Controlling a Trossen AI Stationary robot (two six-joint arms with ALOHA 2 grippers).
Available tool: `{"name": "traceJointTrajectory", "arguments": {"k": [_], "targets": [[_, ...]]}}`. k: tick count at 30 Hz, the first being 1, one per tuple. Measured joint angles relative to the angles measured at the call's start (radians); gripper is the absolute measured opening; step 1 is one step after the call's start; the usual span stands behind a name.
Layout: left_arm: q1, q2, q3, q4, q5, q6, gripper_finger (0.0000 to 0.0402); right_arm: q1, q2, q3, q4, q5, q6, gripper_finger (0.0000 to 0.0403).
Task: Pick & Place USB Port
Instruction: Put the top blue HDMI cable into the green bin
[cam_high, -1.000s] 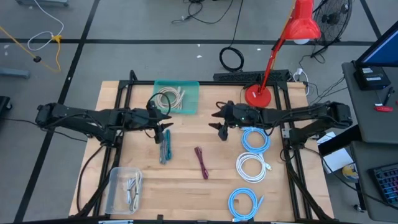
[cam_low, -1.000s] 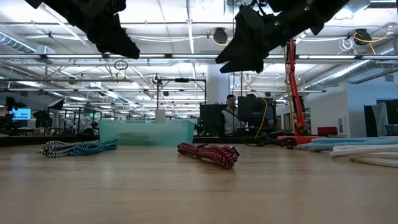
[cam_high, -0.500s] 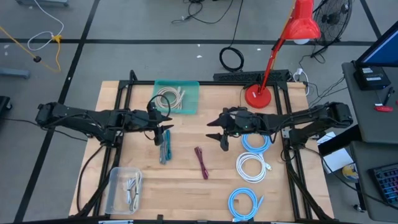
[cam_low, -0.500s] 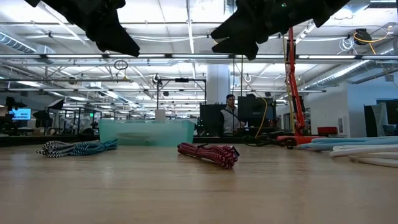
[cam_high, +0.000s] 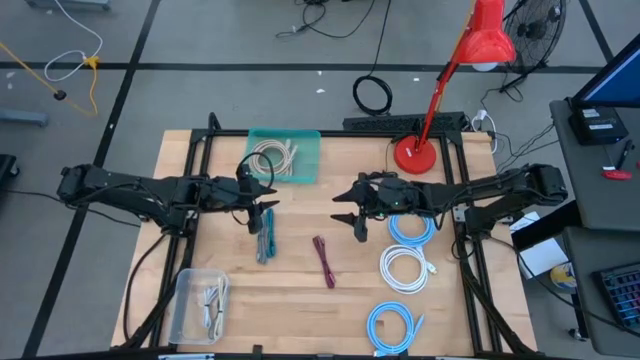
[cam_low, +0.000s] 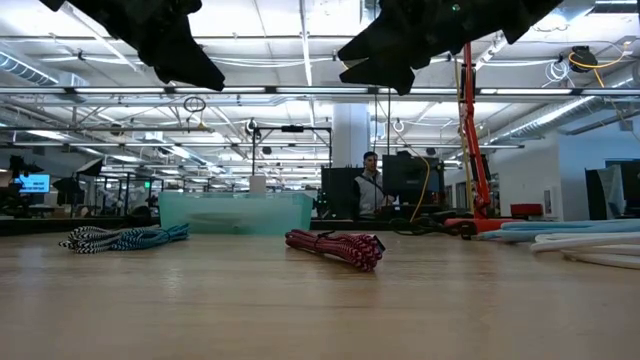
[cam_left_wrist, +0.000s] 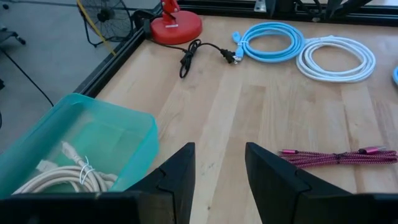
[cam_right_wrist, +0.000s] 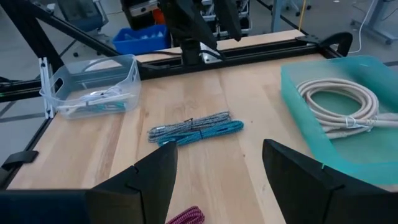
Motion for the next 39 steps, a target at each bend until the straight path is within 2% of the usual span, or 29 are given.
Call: {"name": "traceJointTrajectory", "arguments": {"k": [2,5,7,14,21,25,28,33,39], "targets": [[0.0,0.0,0.0,0.0,0.0,0.0,0.0145,0.0,0.0,0.0,-0.011,-0.025,0.0,0.0226],[0.0,0.0,0.0,0.0,0.0,0.001,0.0145,0.0,0.018,0.001,-0.027,-0.153,0.018,0.0226],[0.0,0.0,0.0,0.0,0.0,0.002,0.0145,0.009,0.045,0.001,-0.03,-0.191,0.045,0.0226],[0.0,0.0,0.0,0.002,0.0,0.002,0.0145,0.052,0.189,0.108,-0.062,-0.184,0.086,0.0226],[-0.006,0.0,0.0,-0.007,0.016,0.002,0.0145,0.119,0.33,0.319,-0.289,-0.162,0.106,0.0226],[-0.014,0.0,0.0,-0.024,0.024,0.002,0.0145,0.156,0.399,0.387,-0.43,-0.131,0.159,0.0226],[-0.02,0.0,0.0,-0.027,0.024,0.001,0.0145,0.174,0.432,0.392,-0.514,-0.128,0.233,0.0226],[-0.024,0.0,0.0,-0.036,0.031,0.001,0.0145,0.187,0.46,0.39,-0.547,-0.118,0.345,0.0226],[-0.027,0.0,0.0,-0.034,0.033,0.0,0.0145,0.195,0.462,0.39,-0.542,-0.096,0.361,0.0226]]}}
